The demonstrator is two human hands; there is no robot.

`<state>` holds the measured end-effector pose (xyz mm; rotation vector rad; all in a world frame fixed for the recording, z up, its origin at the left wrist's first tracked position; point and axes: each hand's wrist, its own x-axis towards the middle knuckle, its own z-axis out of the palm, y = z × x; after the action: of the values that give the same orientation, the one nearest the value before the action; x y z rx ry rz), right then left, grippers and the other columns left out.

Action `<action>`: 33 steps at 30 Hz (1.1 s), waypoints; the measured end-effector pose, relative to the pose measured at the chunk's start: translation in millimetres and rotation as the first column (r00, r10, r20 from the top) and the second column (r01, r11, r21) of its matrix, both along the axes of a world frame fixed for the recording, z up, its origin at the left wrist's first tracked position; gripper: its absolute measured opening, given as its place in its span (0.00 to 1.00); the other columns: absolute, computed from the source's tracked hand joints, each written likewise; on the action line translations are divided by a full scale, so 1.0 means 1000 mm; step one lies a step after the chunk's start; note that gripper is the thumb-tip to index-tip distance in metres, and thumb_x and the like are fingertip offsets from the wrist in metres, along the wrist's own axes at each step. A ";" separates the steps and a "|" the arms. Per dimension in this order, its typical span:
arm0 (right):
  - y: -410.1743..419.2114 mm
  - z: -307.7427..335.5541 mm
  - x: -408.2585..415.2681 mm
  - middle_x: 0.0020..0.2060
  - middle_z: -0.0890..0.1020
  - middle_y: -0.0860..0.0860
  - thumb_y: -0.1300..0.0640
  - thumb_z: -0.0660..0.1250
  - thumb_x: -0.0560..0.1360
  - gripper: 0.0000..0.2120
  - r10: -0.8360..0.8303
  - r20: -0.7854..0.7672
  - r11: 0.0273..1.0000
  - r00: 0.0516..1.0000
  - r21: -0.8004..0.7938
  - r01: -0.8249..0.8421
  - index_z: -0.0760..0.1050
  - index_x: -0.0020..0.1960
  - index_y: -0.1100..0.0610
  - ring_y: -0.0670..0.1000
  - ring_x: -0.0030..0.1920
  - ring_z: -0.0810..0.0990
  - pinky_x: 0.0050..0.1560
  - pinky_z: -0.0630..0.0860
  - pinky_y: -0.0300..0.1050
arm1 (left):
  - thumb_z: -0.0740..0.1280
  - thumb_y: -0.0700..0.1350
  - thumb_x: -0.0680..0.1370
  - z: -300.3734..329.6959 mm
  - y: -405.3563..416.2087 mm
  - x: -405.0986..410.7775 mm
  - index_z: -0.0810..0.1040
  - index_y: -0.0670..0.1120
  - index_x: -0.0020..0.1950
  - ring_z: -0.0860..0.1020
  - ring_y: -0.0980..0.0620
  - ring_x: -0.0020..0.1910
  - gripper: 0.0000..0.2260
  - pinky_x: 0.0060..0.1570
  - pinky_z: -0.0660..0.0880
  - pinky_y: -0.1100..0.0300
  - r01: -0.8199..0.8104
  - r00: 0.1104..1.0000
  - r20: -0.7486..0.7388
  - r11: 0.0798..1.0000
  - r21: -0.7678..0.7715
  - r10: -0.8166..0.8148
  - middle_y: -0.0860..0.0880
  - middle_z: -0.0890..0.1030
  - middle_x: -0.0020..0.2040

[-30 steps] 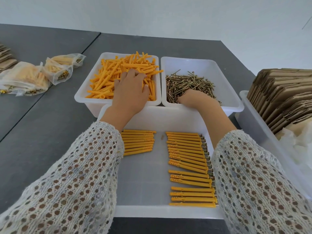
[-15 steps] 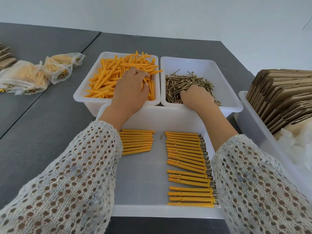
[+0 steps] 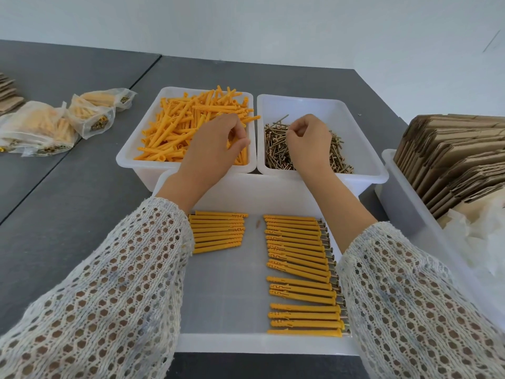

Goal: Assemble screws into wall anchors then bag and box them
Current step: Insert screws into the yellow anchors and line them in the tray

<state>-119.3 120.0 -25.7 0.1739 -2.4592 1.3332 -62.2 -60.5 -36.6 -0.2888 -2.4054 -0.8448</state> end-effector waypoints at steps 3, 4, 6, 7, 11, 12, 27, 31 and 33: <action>-0.009 0.004 0.009 0.42 0.80 0.61 0.69 0.61 0.77 0.09 0.095 0.035 0.966 0.995 -0.244 -0.084 0.66 0.52 0.58 0.52 0.33 0.78 0.34 0.77 0.43 | 0.71 0.43 0.77 0.001 0.005 0.001 0.75 0.45 0.45 0.77 0.56 0.41 0.06 0.42 0.75 0.62 0.021 1.000 0.003 0.998 0.066 -0.021 0.53 0.81 0.40; -0.012 0.006 0.013 0.41 0.80 0.61 0.70 0.60 0.77 0.11 0.126 0.032 0.940 0.992 -0.323 -0.109 0.64 0.54 0.58 0.50 0.30 0.78 0.31 0.77 0.42 | 0.72 0.42 0.76 0.002 0.008 0.001 0.75 0.45 0.44 0.78 0.56 0.40 0.07 0.42 0.75 0.63 0.025 1.000 0.000 0.994 0.105 -0.025 0.52 0.81 0.39; -0.015 0.011 0.018 0.37 0.80 0.59 0.72 0.56 0.77 0.15 0.157 0.012 0.891 0.987 -0.432 -0.137 0.59 0.59 0.57 0.49 0.26 0.76 0.28 0.76 0.41 | 0.72 0.42 0.76 0.004 0.014 0.002 0.75 0.43 0.44 0.81 0.56 0.38 0.07 0.41 0.76 0.66 0.036 0.999 0.004 0.976 0.217 -0.038 0.51 0.83 0.37; -0.016 0.013 0.021 0.36 0.80 0.59 0.72 0.56 0.78 0.17 0.161 -0.004 0.871 0.987 -0.469 -0.144 0.58 0.60 0.56 0.49 0.26 0.77 0.28 0.76 0.42 | 0.72 0.42 0.76 0.005 0.016 0.003 0.75 0.42 0.44 0.82 0.57 0.38 0.07 0.42 0.76 0.68 0.049 0.998 0.013 0.960 0.276 -0.055 0.51 0.84 0.37; -0.020 0.018 0.025 0.34 0.81 0.58 0.71 0.57 0.78 0.16 0.118 -0.103 0.840 0.988 -0.519 -0.154 0.57 0.61 0.58 0.52 0.25 0.78 0.30 0.78 0.44 | 0.71 0.41 0.78 0.010 0.020 0.005 0.76 0.39 0.50 0.84 0.56 0.38 0.07 0.45 0.77 0.68 0.086 0.991 0.064 0.919 0.385 -0.120 0.50 0.86 0.38; -0.020 0.019 0.026 0.34 0.81 0.57 0.71 0.57 0.78 0.16 0.105 -0.126 0.836 0.986 -0.526 -0.156 0.58 0.60 0.58 0.52 0.25 0.78 0.31 0.78 0.45 | 0.70 0.41 0.78 0.010 0.021 0.006 0.77 0.38 0.51 0.84 0.55 0.39 0.07 0.45 0.78 0.67 0.090 0.989 0.072 0.920 0.382 -0.127 0.49 0.86 0.39; -0.022 0.023 0.032 0.35 0.80 0.61 0.71 0.57 0.78 0.12 0.034 -0.298 0.831 0.954 -0.522 -0.193 0.60 0.57 0.59 0.54 0.26 0.79 0.31 0.79 0.48 | 0.68 0.40 0.80 0.013 0.025 0.010 0.79 0.38 0.50 0.84 0.55 0.39 0.05 0.44 0.77 0.69 0.084 0.979 0.147 0.943 0.323 -0.138 0.46 0.86 0.42; -0.026 0.018 0.034 0.32 0.79 0.60 0.72 0.57 0.78 0.13 0.113 -0.328 0.878 0.938 -0.409 -0.249 0.60 0.56 0.59 0.53 0.24 0.78 0.29 0.78 0.48 | 0.69 0.41 0.80 0.015 0.024 0.011 0.79 0.38 0.50 0.84 0.53 0.40 0.06 0.45 0.78 0.65 0.096 0.979 0.145 0.950 0.298 -0.145 0.45 0.85 0.41; -0.029 0.016 0.036 0.31 0.78 0.60 0.71 0.58 0.77 0.13 0.169 -0.355 0.909 0.919 -0.303 -0.285 0.60 0.56 0.59 0.54 0.25 0.77 0.29 0.78 0.49 | 0.69 0.42 0.80 0.015 0.024 0.011 0.79 0.38 0.50 0.83 0.54 0.39 0.07 0.44 0.77 0.67 0.107 0.978 0.140 0.952 0.286 -0.152 0.45 0.85 0.41</action>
<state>-83.3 91.3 -9.9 0.5618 -1.9394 1.6667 -51.1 -36.2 -21.7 -0.2794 -2.3928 -1.2960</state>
